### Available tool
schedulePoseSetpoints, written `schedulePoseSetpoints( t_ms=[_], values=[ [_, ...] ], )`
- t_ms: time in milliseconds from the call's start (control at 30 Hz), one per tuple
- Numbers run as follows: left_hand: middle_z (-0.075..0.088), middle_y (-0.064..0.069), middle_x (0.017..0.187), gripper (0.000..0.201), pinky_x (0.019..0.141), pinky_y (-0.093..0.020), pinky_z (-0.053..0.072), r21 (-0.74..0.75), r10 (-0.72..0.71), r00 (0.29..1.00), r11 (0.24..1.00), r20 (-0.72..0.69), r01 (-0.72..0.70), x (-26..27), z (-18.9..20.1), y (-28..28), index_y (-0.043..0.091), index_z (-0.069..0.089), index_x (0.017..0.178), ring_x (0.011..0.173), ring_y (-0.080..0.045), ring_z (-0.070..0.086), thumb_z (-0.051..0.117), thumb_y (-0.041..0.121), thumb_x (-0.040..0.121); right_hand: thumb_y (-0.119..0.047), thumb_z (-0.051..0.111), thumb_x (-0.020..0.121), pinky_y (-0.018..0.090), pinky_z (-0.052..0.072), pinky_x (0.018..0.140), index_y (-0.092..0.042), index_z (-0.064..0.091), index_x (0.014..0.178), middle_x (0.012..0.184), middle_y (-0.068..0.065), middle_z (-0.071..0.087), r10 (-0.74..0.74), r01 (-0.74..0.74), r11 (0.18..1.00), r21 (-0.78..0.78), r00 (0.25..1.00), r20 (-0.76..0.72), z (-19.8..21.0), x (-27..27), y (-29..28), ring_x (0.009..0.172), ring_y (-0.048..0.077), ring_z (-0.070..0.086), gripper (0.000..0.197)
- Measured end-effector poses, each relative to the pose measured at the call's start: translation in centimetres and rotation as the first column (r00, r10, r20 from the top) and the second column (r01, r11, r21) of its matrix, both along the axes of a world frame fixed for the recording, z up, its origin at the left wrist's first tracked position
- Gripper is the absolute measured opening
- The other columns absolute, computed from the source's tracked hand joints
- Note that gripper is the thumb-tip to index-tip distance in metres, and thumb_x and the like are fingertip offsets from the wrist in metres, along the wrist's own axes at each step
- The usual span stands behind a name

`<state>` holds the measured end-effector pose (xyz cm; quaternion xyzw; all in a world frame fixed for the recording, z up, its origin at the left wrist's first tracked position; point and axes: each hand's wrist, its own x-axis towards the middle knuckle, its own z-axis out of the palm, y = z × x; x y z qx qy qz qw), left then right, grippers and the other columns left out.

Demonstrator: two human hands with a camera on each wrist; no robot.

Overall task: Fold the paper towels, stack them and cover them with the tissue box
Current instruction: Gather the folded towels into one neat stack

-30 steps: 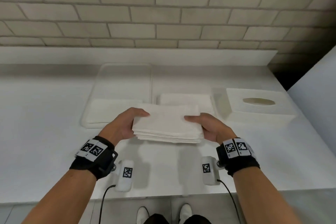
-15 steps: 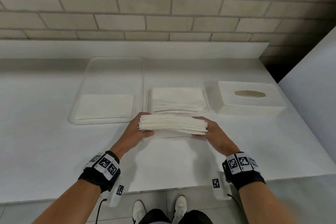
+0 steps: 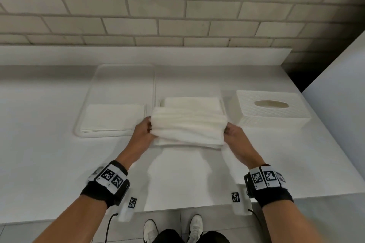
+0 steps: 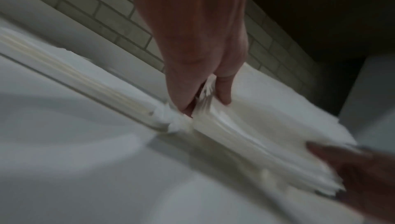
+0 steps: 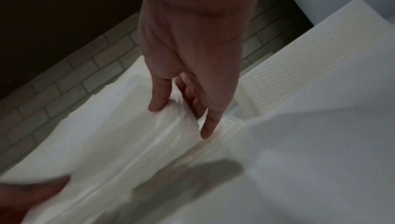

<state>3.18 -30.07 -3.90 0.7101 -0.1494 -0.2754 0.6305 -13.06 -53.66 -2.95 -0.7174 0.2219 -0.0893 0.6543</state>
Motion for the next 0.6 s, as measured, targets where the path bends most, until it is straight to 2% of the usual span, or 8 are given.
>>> schedulePoseSetpoints(
  t_ms=[67,167,267,300,367,400,467,600],
  values=[
    [0.071,-0.009,0.110,0.035,0.091,-0.036,0.052,-0.026,0.078,0.989,0.996,-0.124,-0.082,1.6,1.9,-1.7,0.009,0.065,0.109,0.104,-0.027,0.067,0.066,-0.010,0.080,0.004,0.063,0.085,0.034,0.055,0.088,-0.019,0.070,0.109,0.110,0.004,0.074,-0.120,0.116,0.987,0.111,0.992,0.035,1.4,1.7,-1.0,0.102,0.020,0.070,0.034],
    [0.070,-0.019,0.113,0.025,0.098,-0.041,0.051,0.008,0.094,0.969,0.995,-0.227,-0.095,4.3,4.2,-4.7,-0.002,0.067,0.105,0.106,-0.034,0.067,0.070,-0.003,0.081,-0.013,0.066,0.088,0.039,0.050,0.080,-0.013,0.073,0.092,0.101,0.014,0.073,-0.287,0.288,0.955,0.072,0.958,-0.020,2.7,5.1,-3.2,0.088,0.025,0.066,0.008],
    [0.066,-0.016,0.122,0.064,0.102,-0.042,0.049,0.165,0.134,0.962,0.982,-0.238,-0.096,6.3,4.7,-7.4,-0.004,0.059,0.124,0.112,-0.032,0.064,0.080,0.016,0.067,-0.024,0.066,0.087,0.037,0.043,0.069,0.014,0.061,0.089,0.080,0.015,0.059,-0.358,0.354,0.933,-0.062,0.930,-0.081,2.7,8.0,-4.9,0.074,0.024,0.053,0.038],
    [0.063,-0.014,0.126,0.070,0.103,-0.038,0.046,0.202,0.141,0.961,0.975,-0.240,-0.092,6.7,4.7,-8.2,-0.003,0.054,0.130,0.115,-0.031,0.061,0.079,0.019,0.068,-0.023,0.065,0.088,0.035,0.040,0.067,0.018,0.057,0.091,0.077,0.014,0.055,-0.367,0.359,0.929,-0.087,0.925,-0.101,2.5,8.7,-5.4,0.072,0.023,0.050,0.042],
    [0.053,-0.012,0.137,0.065,0.104,-0.031,0.040,0.265,0.168,0.962,0.958,-0.216,-0.108,6.7,4.8,-9.6,-0.003,0.041,0.141,0.127,-0.030,0.052,0.070,0.013,0.085,-0.020,0.064,0.089,0.030,0.038,0.061,0.013,0.061,0.080,0.069,0.012,0.051,-0.381,0.366,0.923,-0.122,0.913,-0.147,2.0,9.4,-5.7,0.065,0.022,0.047,0.035],
    [0.047,-0.014,0.144,0.062,0.105,-0.032,0.037,0.298,0.181,0.962,0.947,-0.202,-0.116,6.9,4.4,-10.3,-0.003,0.035,0.145,0.132,-0.030,0.046,0.064,0.010,0.091,-0.019,0.063,0.089,0.028,0.035,0.057,0.004,0.060,0.073,0.063,0.010,0.048,-0.394,0.372,0.917,-0.144,0.902,-0.178,1.8,9.6,-5.8,0.060,0.021,0.044,0.029],
    [0.038,-0.016,0.151,0.060,0.109,-0.033,0.032,0.337,0.198,0.961,0.933,-0.194,-0.124,7.1,3.5,-11.1,-0.004,0.029,0.146,0.138,-0.030,0.038,0.057,0.008,0.095,-0.019,0.063,0.091,0.026,0.033,0.052,-0.007,0.054,0.065,0.057,0.003,0.044,-0.410,0.377,0.909,-0.176,0.886,-0.218,1.1,9.9,-6.0,0.053,0.018,0.040,0.030],
    [0.040,-0.019,0.150,0.049,0.107,-0.034,0.036,0.443,0.215,0.963,0.888,-0.163,-0.123,7.2,2.3,-11.7,-0.008,0.035,0.140,0.137,-0.032,0.041,0.053,0.007,0.097,-0.027,0.062,0.090,0.030,0.041,0.064,-0.011,0.062,0.073,0.061,0.000,0.053,-0.406,0.345,0.908,-0.239,0.867,-0.288,-0.6,10.3,-6.3,0.063,0.022,0.050,0.024]
  ],
)
